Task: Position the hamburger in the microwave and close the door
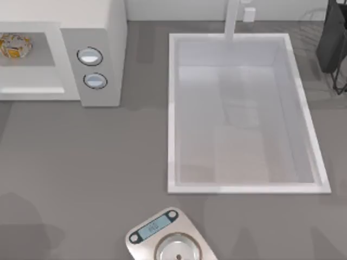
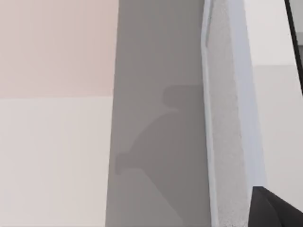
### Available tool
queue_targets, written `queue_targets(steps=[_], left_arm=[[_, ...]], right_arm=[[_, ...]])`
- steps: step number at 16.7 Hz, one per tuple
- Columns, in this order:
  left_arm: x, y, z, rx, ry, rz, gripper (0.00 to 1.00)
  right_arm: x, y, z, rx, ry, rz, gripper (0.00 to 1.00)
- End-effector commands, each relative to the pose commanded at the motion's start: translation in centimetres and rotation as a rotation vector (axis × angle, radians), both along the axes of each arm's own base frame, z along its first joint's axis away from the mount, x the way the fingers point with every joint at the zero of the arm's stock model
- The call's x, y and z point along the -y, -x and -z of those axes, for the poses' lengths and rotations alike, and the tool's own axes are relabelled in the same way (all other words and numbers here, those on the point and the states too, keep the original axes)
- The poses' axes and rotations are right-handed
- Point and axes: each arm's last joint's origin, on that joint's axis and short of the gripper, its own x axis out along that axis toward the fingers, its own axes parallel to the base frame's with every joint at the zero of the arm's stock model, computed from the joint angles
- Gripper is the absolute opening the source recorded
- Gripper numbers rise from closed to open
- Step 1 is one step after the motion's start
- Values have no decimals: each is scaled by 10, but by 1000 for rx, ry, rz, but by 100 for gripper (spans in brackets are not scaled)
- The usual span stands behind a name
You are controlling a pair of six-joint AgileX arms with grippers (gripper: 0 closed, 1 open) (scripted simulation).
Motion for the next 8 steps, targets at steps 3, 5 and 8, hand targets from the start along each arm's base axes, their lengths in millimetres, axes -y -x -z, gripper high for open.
queue_targets(steps=[3, 5, 8], left_arm=[[-55, -8, 15, -31, 37, 5, 0], [-83, -8, 26, -37, 52, 8, 0], [-105, -7, 35, -36, 60, 10, 0]], right_arm=[[0, 0, 0, 0, 0, 0, 100], [0, 0, 0, 0, 0, 0, 100], [0, 0, 0, 0, 0, 0, 100]])
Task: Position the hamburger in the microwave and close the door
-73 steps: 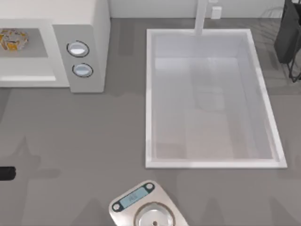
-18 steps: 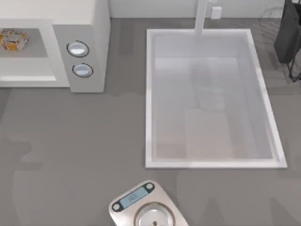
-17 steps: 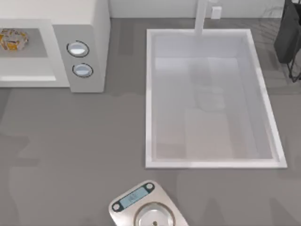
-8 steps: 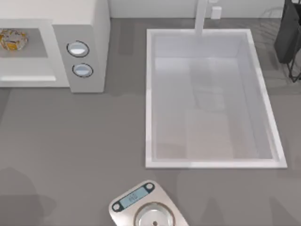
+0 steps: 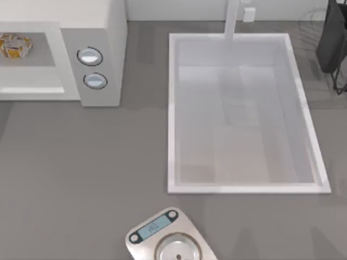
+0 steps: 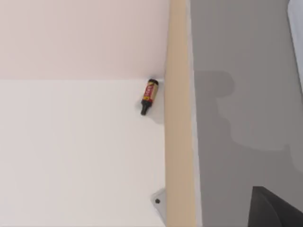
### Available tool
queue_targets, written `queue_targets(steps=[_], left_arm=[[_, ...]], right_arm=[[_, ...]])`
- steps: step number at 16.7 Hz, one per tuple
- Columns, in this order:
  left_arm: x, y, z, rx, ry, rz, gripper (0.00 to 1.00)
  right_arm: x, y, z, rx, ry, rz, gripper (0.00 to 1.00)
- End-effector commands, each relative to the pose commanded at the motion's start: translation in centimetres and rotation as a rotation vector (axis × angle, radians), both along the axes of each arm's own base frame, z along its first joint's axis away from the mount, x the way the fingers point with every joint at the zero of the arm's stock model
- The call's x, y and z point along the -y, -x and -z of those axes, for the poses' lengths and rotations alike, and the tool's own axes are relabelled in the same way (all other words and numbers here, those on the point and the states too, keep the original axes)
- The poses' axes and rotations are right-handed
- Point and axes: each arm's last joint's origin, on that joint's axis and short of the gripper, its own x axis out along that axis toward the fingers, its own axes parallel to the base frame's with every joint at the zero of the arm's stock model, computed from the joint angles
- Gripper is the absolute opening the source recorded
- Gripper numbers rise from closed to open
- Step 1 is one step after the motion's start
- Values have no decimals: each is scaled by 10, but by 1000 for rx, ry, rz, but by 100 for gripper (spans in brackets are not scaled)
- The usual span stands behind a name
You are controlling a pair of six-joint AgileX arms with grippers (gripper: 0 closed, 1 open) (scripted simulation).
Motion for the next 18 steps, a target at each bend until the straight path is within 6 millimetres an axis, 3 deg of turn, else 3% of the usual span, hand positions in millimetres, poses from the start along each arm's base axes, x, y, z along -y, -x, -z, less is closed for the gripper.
queue_targets(steps=[7, 15, 18], left_arm=[[-1, -1, 6, -3, 3, 2, 0], [-3, -1, 90, 4, -9, 1, 0], [-2, 0, 101, 0, 0, 0, 0]], right_arm=[[0, 0, 0, 0, 0, 0, 100], [0, 0, 0, 0, 0, 0, 100], [0, 0, 0, 0, 0, 0, 100]])
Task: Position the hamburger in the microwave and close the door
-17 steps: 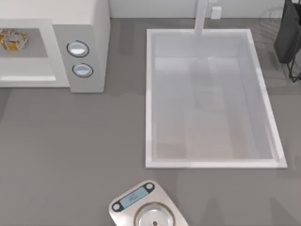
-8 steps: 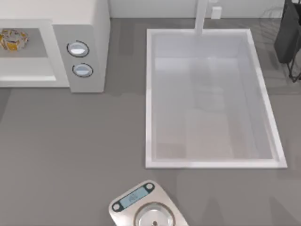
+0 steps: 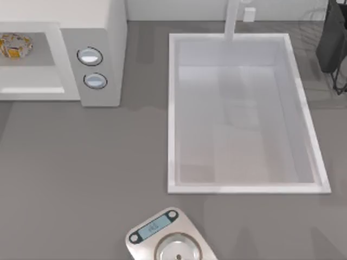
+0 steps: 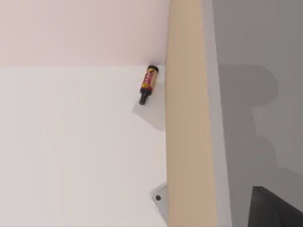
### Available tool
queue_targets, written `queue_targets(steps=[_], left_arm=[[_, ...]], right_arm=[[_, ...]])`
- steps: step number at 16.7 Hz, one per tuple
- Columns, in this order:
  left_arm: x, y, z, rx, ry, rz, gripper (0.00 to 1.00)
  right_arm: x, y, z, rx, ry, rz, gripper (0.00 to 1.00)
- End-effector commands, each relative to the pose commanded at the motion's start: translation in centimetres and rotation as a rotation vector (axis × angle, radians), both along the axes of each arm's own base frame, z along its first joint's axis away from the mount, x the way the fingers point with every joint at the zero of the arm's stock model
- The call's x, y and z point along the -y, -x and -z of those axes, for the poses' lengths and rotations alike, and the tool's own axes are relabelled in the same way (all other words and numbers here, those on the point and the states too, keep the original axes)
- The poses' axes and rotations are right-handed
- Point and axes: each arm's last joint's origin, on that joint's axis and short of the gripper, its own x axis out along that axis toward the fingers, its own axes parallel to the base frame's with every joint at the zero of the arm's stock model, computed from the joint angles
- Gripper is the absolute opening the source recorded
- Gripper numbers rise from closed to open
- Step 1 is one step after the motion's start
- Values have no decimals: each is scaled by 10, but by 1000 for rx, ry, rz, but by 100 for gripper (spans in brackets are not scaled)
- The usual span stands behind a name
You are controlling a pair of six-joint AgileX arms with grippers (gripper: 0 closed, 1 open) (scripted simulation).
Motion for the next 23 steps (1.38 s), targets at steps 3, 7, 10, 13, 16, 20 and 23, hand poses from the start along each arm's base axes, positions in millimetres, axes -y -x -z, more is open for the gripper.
queue_targets(steps=[3, 7, 10, 13, 16, 20, 23], left_arm=[[1, -1, -1, 1, -1, 4, 0], [21, -5, -6, 4, -11, 6, 0], [60, -4, -3, -8, 2, 9, 0], [92, 0, 0, -7, 6, 5, 0], [101, 1, -1, 1, -1, 4, 0], [101, 2, 0, -2, 6, 1, 0], [125, -1, -2, -9, 4, 2, 0]], right_arm=[[0, 0, 0, 0, 0, 0, 100], [0, 0, 0, 0, 0, 0, 100], [0, 0, 0, 0, 0, 0, 100], [0, 0, 0, 0, 0, 0, 100], [0, 0, 0, 0, 0, 0, 100], [0, 0, 0, 0, 0, 0, 100], [0, 0, 0, 0, 0, 0, 100]])
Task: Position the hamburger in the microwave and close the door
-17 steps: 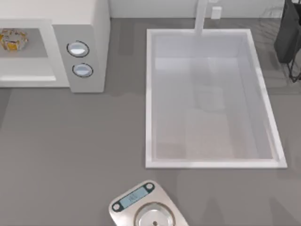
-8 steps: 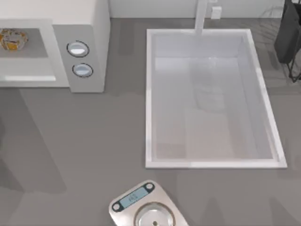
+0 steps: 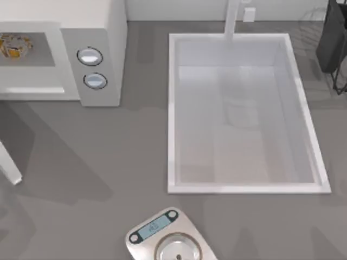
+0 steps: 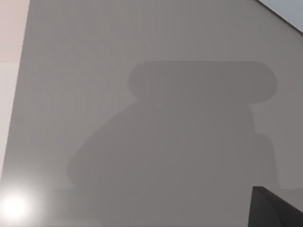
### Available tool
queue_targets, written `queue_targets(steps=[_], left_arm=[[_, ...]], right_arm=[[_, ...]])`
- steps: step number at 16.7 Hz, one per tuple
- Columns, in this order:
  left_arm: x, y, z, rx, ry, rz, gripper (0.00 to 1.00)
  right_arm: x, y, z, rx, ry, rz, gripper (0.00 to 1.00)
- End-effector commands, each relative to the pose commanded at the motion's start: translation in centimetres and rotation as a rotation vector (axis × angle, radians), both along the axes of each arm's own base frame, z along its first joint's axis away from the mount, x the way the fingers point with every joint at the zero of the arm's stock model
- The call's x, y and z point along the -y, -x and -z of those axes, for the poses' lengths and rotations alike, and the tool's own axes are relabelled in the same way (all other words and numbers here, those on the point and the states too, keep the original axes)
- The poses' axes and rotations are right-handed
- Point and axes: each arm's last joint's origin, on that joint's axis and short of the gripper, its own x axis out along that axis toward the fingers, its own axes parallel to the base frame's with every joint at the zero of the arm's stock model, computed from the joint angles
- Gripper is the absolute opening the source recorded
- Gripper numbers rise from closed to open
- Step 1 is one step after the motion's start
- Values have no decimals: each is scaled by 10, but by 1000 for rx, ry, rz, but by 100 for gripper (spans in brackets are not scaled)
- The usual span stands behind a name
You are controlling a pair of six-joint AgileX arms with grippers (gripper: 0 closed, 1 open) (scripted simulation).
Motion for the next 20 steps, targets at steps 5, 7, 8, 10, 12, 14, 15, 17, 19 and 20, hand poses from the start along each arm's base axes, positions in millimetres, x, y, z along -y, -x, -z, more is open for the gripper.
queue_targets(steps=[5, 7, 8, 10, 12, 14, 15, 17, 19, 20], left_arm=[[61, 2, 0, 3, 1, 2, 0], [74, 5, 2, 7, 2, -1, 0], [75, 5, 2, 8, 2, -2, 0], [75, 5, 2, 8, 2, -2, 0], [75, 5, 2, 6, 7, -3, 0], [82, 3, 2, -2, 8, -5, 0], [89, 2, 2, -6, 8, -4, 0], [108, 0, 3, -16, 7, -1, 0], [132, -1, 3, -22, 5, 11, 0], [143, 0, 3, -22, 5, 17, 0]], right_arm=[[0, 0, 0, 0, 0, 0, 100], [0, 0, 0, 0, 0, 0, 100], [0, 0, 0, 0, 0, 0, 100], [0, 0, 0, 0, 0, 0, 100], [0, 0, 0, 0, 0, 0, 100], [0, 0, 0, 0, 0, 0, 100], [0, 0, 0, 0, 0, 0, 100], [0, 0, 0, 0, 0, 0, 100], [0, 0, 0, 0, 0, 0, 100], [0, 0, 0, 0, 0, 0, 100]])
